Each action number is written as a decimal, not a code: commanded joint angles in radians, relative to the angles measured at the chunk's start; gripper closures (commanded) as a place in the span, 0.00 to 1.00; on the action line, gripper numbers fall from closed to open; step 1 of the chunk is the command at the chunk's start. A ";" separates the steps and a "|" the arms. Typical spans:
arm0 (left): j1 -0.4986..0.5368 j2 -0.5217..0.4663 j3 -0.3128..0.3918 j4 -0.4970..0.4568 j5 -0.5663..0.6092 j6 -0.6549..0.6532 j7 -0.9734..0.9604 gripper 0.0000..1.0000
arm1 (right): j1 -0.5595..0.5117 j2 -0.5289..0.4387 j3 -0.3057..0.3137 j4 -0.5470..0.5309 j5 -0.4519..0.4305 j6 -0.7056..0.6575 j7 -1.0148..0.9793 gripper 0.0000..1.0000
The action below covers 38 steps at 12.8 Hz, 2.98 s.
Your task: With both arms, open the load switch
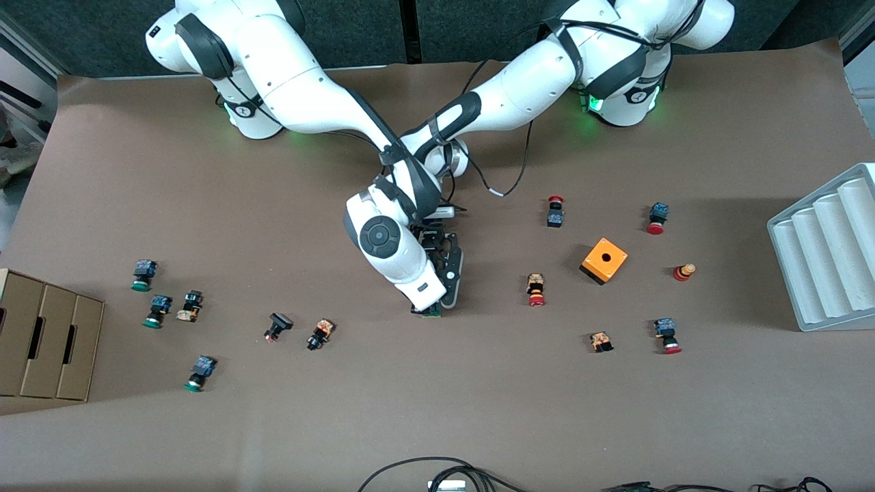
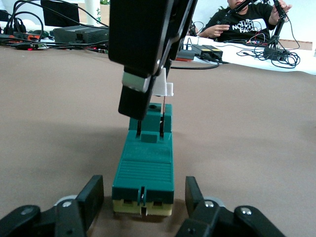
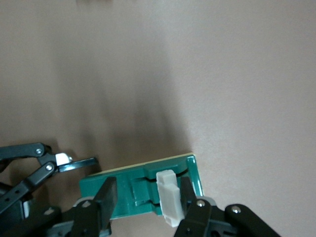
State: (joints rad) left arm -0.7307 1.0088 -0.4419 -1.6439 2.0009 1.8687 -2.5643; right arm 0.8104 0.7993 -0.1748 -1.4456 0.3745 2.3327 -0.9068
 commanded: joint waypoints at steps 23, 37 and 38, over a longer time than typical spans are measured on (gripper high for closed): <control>-0.012 0.007 0.008 -0.004 0.009 -0.013 -0.016 0.25 | 0.024 -0.091 0.012 -0.088 0.024 -0.049 0.034 0.42; -0.012 0.007 0.008 -0.004 0.009 -0.011 -0.016 0.25 | 0.036 -0.094 0.012 -0.124 0.021 -0.047 0.043 0.43; -0.010 0.007 0.009 -0.004 0.009 -0.011 -0.016 0.25 | 0.036 -0.094 0.012 -0.124 0.021 -0.047 0.043 0.43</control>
State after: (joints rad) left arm -0.7308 1.0088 -0.4418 -1.6441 2.0010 1.8685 -2.5643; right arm 0.8361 0.7339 -0.1610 -1.5252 0.3745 2.3000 -0.8683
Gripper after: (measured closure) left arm 0.242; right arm 0.427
